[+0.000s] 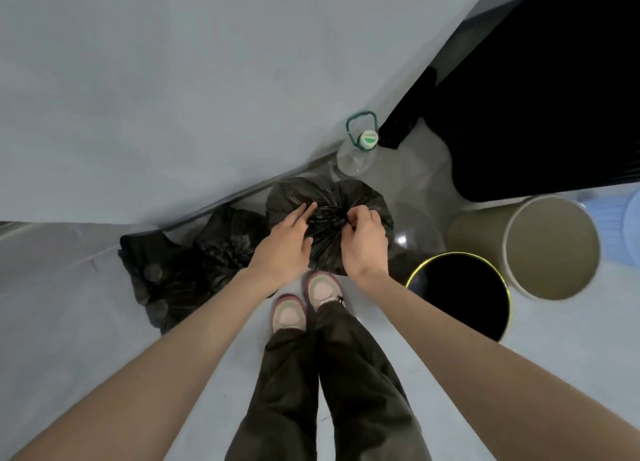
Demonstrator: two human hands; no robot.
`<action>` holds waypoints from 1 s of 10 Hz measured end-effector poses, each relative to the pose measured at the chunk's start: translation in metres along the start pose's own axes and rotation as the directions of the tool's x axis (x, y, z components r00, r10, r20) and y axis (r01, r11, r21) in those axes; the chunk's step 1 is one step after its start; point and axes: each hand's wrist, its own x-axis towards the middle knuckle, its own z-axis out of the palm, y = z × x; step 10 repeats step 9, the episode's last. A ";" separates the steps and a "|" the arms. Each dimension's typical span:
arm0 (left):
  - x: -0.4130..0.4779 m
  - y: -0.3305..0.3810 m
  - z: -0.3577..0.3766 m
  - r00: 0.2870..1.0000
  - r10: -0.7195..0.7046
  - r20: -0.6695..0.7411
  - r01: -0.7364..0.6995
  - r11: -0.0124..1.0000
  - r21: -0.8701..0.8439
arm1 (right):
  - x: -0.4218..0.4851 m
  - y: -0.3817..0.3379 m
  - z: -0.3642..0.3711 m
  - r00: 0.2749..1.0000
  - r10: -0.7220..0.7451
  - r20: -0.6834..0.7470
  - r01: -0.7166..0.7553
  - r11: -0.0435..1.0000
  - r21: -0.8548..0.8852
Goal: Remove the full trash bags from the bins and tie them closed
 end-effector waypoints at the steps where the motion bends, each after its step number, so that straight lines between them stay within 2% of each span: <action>1: 0.032 -0.021 0.018 1.000 -0.006 0.023 0.006 1.000 0.016 | 0.029 0.018 0.031 0.999 0.038 0.009 -0.038 0.999 0.014; 3: 0.082 -0.065 0.050 0.999 0.021 0.033 -0.023 0.998 0.052 | 0.083 0.038 0.085 0.991 0.136 -0.006 -0.135 0.987 0.091; 4: 0.100 -0.084 0.065 0.999 0.017 0.027 -0.018 0.999 0.037 | 0.106 0.039 0.104 0.990 0.135 -0.038 -0.131 0.986 0.103; 5: 0.109 -0.091 0.074 0.999 -0.033 0.023 0.033 0.999 -0.002 | 0.123 0.045 0.118 0.986 0.164 -0.030 -0.159 0.978 0.135; 6: 0.110 -0.093 0.078 0.999 -0.041 -0.012 0.041 0.998 -0.053 | 0.132 0.052 0.119 0.981 0.192 0.022 -0.193 0.963 0.189; 7: 0.102 -0.090 0.072 0.998 -0.067 0.003 0.067 0.995 -0.070 | 0.127 0.051 0.106 0.983 0.154 0.104 -0.171 0.969 0.179; 10: 0.068 -0.061 0.034 0.993 -0.120 -0.015 0.118 0.988 -0.099 | 0.089 0.034 0.068 0.981 0.107 0.159 -0.140 0.967 0.214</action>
